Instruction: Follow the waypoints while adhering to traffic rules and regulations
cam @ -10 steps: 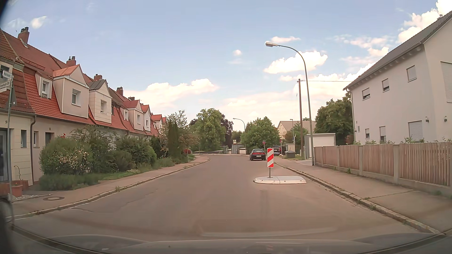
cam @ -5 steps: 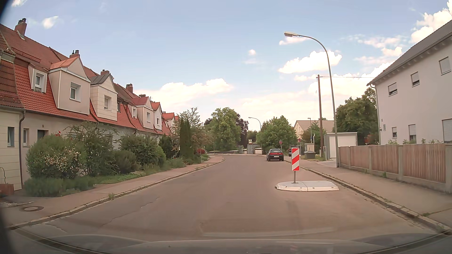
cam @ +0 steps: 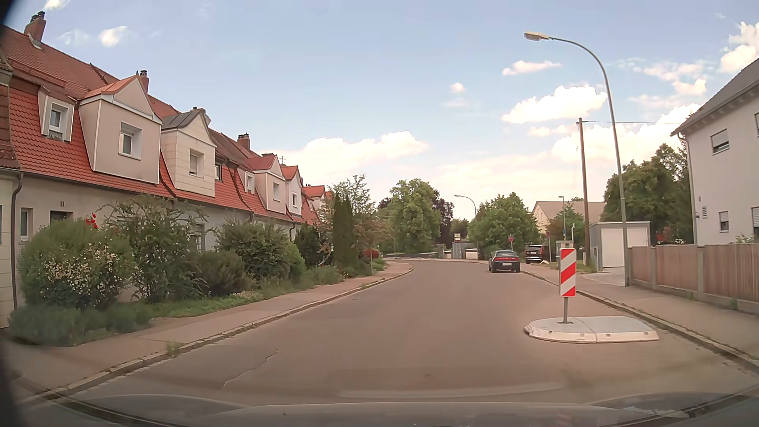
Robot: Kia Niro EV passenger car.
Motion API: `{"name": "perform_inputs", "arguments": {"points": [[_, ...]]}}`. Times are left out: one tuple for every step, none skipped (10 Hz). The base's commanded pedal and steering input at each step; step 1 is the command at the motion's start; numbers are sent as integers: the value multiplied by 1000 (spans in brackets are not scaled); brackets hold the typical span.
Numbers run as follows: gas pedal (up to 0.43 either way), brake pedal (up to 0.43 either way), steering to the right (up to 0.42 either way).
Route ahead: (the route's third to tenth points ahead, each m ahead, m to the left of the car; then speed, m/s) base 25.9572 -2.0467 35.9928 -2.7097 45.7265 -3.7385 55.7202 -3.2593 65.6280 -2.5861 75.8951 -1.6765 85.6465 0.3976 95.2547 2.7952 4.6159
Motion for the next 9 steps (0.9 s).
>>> {"name": "perform_inputs", "arguments": {"points": [[177,18,-141],[177,18,-118],[157,18,-95],[150,18,-64],[150,18,-35],[150,18,-9],[150,18,14],[150,18,40],[150,18,60]]}}
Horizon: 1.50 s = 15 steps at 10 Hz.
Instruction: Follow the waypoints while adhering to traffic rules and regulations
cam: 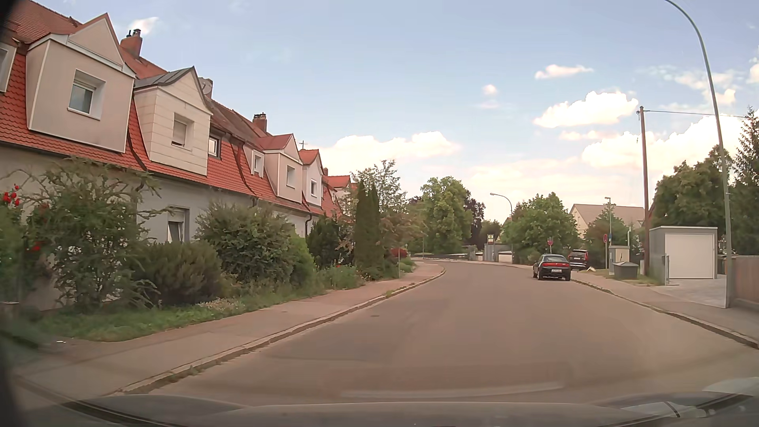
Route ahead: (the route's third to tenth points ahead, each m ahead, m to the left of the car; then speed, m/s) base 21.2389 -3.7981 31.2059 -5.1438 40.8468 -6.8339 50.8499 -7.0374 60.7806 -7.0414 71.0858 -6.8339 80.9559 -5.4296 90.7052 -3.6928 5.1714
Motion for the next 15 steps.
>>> {"name": "perform_inputs", "arguments": {"points": [[150,18,74],[150,18,86],[150,18,92],[150,18,97],[150,18,103],[150,18,105],[157,18,104],[157,18,104],[169,18,101],[169,18,97],[169,18,92],[169,18,86],[169,18,77],[169,18,63],[169,18,51]]}}
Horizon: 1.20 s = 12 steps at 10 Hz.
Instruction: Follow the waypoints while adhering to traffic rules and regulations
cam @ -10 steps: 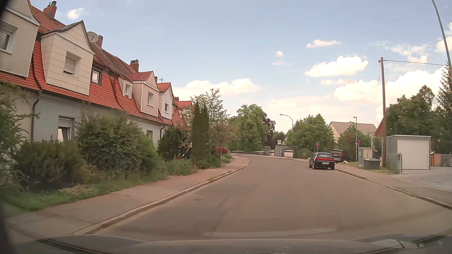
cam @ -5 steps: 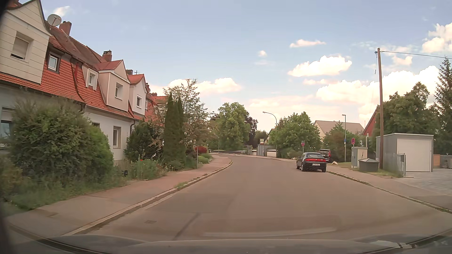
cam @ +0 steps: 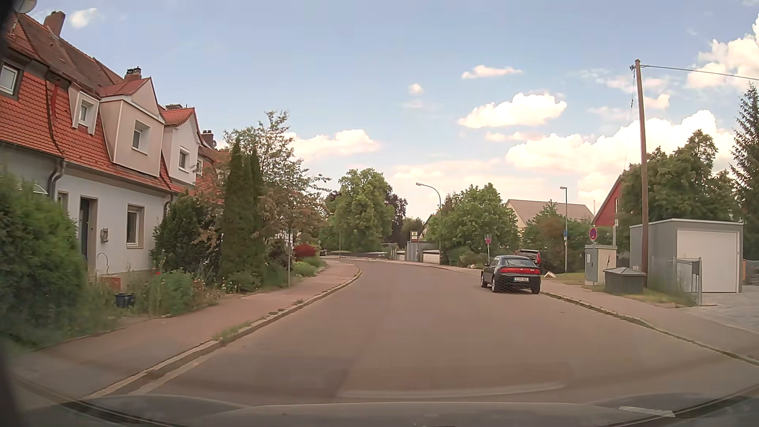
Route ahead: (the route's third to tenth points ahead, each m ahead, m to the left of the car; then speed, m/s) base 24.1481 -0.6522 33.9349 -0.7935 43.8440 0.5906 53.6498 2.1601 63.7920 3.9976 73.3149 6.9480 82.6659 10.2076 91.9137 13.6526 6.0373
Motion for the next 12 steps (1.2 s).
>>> {"name": "perform_inputs", "arguments": {"points": [[169,18,47],[169,18,44],[169,18,42],[177,18,38],[177,18,25],[177,18,11],[177,18,4],[177,18,0],[177,18,-1],[177,18,-1],[177,18,0],[177,18,0]]}}
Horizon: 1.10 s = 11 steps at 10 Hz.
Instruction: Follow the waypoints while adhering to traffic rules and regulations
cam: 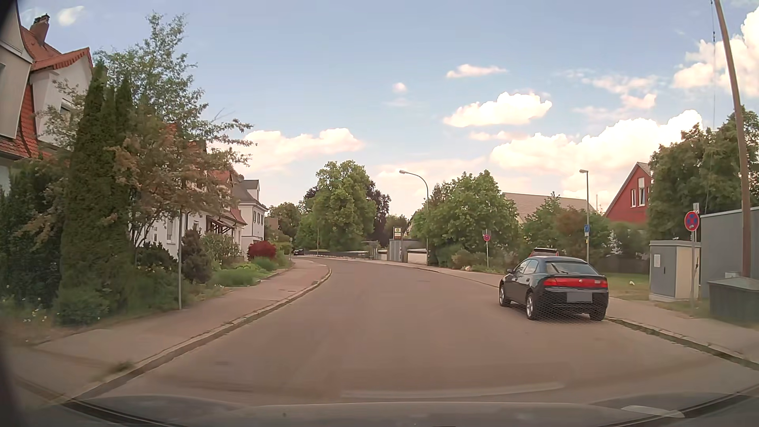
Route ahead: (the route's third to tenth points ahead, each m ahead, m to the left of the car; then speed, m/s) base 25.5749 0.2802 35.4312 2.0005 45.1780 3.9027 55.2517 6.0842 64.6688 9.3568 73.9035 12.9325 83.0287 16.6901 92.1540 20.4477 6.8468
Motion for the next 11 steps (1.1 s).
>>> {"name": "perform_inputs", "arguments": {"points": [[177,18,1],[177,18,1],[177,18,3],[177,18,6],[177,18,7],[177,18,8],[177,18,8],[177,18,8],[177,18,8],[177,18,11],[177,18,14]]}}
